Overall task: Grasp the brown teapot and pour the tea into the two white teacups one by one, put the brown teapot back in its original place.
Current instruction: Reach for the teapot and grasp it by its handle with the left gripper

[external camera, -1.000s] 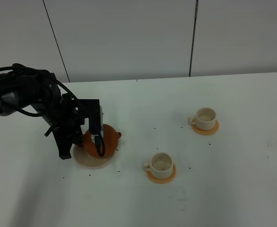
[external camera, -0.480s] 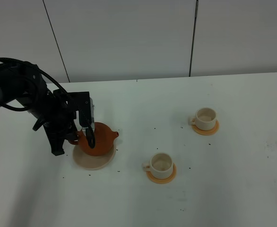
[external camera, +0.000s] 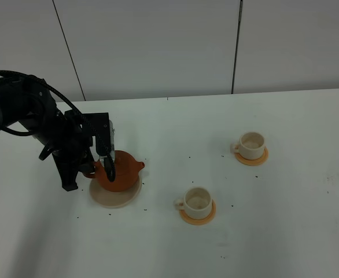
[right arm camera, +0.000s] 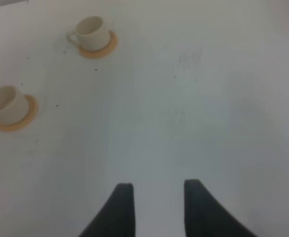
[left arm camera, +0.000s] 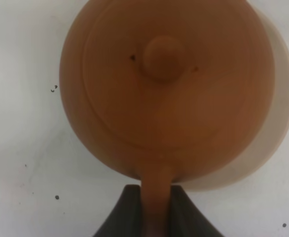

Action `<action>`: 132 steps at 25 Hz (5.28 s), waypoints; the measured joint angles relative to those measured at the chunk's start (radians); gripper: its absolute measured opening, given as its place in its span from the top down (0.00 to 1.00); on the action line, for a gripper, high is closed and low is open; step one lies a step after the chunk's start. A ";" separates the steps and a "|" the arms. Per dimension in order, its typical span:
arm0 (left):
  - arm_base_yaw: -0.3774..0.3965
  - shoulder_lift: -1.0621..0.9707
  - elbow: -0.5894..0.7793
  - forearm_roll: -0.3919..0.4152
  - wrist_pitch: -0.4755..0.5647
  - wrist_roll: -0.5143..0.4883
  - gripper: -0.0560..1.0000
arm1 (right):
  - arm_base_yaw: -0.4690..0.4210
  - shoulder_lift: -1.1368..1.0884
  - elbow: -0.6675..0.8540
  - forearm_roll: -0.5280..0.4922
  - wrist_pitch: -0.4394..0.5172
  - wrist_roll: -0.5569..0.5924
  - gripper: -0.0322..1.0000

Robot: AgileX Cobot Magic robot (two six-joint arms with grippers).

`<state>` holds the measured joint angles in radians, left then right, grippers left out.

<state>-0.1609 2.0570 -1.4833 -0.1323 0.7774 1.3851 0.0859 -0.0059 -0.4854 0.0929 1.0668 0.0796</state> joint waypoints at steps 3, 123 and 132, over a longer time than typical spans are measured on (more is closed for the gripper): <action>0.000 0.000 0.000 -0.013 0.011 0.004 0.79 | 0.000 0.000 0.000 0.000 0.000 0.000 0.74; -0.054 0.009 0.000 0.177 0.035 -0.111 0.70 | 0.000 0.000 0.000 0.021 0.000 0.000 0.74; -0.054 0.018 0.000 0.174 0.036 -0.113 0.72 | 0.000 0.000 0.000 0.021 0.000 0.000 0.74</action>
<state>-0.2152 2.0748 -1.4833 0.0421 0.8129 1.2721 0.0859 -0.0059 -0.4854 0.1140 1.0668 0.0800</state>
